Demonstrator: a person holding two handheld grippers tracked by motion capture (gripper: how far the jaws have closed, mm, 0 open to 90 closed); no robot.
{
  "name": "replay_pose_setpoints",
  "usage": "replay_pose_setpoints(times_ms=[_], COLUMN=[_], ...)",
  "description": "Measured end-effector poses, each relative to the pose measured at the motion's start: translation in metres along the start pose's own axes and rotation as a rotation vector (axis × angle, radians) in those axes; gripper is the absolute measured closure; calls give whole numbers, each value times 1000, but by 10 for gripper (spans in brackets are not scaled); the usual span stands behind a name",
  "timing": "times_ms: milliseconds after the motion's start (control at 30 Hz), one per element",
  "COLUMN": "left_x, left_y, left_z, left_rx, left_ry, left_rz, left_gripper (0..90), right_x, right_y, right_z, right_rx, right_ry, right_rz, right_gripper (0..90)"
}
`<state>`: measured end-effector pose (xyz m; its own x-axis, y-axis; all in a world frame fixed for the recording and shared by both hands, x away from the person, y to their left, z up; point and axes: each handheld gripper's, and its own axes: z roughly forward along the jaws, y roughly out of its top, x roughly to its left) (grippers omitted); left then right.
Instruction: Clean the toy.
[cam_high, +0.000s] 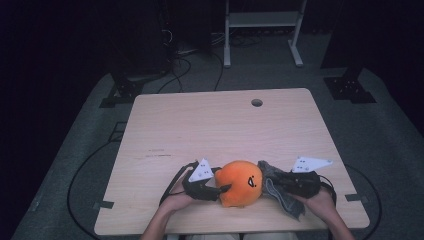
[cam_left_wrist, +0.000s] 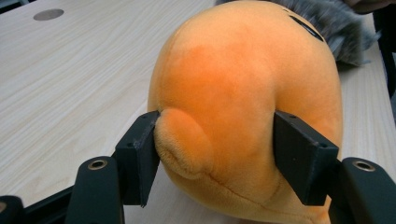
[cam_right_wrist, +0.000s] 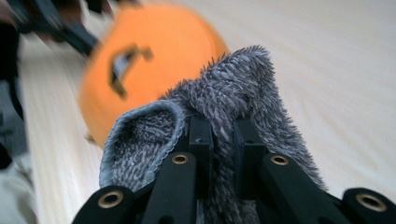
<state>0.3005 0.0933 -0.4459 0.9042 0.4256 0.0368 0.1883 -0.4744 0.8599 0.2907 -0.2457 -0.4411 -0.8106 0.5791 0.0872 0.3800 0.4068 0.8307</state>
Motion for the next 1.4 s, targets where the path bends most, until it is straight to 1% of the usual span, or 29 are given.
replay_pose_setpoints(times_ms=[67,133,200,233,300,367,433,467,500,533,567,633,700,767,800,833,867,900,933,967,1000,1033,1067,1100,1200,1267,1333,1367,1400], left_x=[-1,-1,-1,-1,-1,0,3,5,4,3,2,-3,-10,-20,-26,-28,-29,-29,-27,-23,-17,-12,-8,-7,-14,-21,-32,-37,-40], left_y=[0,0,0,0,1,3,8,10,11,12,13,14,19,26,28,29,28,26,25,25,26,26,25,23,21,24,26,27,28], left_z=[0,0,1,1,0,0,2,5,9,13,16,16,14,13,15,17,20,21,19,17,14,13,14,16,18,18,21,21,21], left_rx=[0,-2,-2,-2,-6,-31,-53,-56,-43,-26,-27,-58,-118,-161,-172,-166,-159,-163,-168,-171,-181,-178,-142,-110,-119,-127,-138,-135,-123], left_ry=[-2,-3,-6,-6,-15,-57,-102,-101,-82,-64,-48,5,56,126,155,154,137,141,137,134,131,122,103,87,84,90,69,66,71], left_rz=[3,1,0,-1,-6,-59,-161,-197,-212,-214,-209,-169,-89,48,125,151,161,163,142,92,15,-61,-108,-112,-47,51,154,208,243], left_gripper=[353,352,353,353,349,301,210,182,171,174,208,324,400,422,423,421,415,401,365,294,229,187,190,227,350,384,399,402,404], right_x=[-2,1,6,7,10,12,11,10,10,9,9,7,5,5,7,9,10,12,12,13,14,14,14,15,17,25,39,45,49], right_y=[-1,4,12,15,17,14,12,12,11,11,11,11,11,14,17,22,24,26,25,23,20,16,15,16,22,30,41,46,49], right_z=[-1,-7,-12,-12,-8,0,1,-1,-1,-1,-1,0,-3,-10,-13,-16,-17,-15,-10,-4,2,6,9,8,1,-6,-10,-9,-7], right_rx=[2,-49,-117,-136,-126,-89,-83,-86,-90,-88,-84,-78,-84,-120,-160,-197,-208,-206,-181,-141,-105,-94,-92,-90,-96,-141,-176,-180,-171], right_ry=[2,8,39,56,75,79,82,84,87,84,79,64,47,26,29,27,22,16,10,-3,-13,-2,9,7,-20,-15,12,20,23], right_rz=[14,10,16,14,9,5,10,15,20,24,26,30,36,30,32,29,24,18,8,-7,-16,-12,-6,-15,-37,-73,-137,-167,-183], right_gripper=[800,800,800,800,800,799,799,799,799,799,800,800,800,801,801,801,801,801,800,801,801,801,800,800,801,801,801,801,801])
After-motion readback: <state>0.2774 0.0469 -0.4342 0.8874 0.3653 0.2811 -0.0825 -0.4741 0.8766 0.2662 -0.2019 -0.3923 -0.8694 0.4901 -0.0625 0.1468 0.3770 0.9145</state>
